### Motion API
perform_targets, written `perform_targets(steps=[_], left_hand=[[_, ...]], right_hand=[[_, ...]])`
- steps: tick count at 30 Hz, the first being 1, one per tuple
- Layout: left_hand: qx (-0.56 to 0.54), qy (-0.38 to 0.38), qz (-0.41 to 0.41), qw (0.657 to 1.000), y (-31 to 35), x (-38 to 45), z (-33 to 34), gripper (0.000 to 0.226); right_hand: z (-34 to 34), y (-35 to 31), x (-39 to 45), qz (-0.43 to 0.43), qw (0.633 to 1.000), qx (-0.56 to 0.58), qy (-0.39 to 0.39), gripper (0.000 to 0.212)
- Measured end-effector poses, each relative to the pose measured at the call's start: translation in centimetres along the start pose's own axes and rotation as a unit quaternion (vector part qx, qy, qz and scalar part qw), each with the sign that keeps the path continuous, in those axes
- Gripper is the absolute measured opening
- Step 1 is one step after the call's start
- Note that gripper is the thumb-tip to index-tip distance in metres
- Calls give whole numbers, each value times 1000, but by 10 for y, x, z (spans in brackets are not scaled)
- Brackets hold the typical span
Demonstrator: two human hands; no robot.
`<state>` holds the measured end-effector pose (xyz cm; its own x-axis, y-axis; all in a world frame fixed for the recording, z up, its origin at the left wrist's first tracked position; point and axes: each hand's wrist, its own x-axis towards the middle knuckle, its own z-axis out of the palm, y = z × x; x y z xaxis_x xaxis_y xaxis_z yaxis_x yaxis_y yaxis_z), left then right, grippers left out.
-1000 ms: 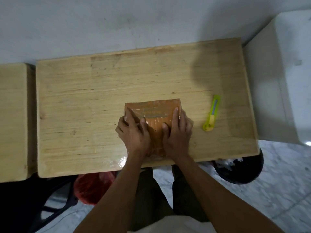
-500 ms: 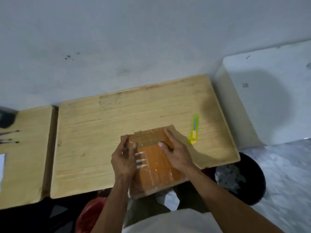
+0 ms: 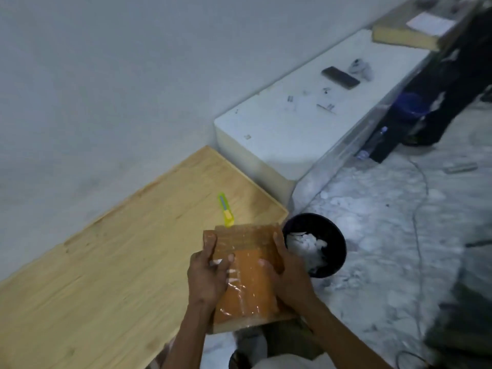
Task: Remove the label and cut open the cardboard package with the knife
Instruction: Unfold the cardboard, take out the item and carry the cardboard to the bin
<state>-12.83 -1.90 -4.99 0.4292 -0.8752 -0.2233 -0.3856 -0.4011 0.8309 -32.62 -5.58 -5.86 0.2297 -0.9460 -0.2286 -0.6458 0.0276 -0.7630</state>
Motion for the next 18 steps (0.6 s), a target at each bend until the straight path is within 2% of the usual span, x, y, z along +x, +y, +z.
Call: perform_targets(steps=[4,11,15,18], left_hand=[[34,-129,43,990,27,-10,53,75],[53,-196,69,977,65,4,130,62],[115,-219,75,966,73,18,177,71],[129,-233,45,963,79,28,211,70]], right_hand=[[-51,26,-21,63,994,23,88,79],[-99,78,-22,157,975,-22,158,81],[-116,117,-7,222,964,-19,148,77],[-129,144,13,248,961,-3,118,72]])
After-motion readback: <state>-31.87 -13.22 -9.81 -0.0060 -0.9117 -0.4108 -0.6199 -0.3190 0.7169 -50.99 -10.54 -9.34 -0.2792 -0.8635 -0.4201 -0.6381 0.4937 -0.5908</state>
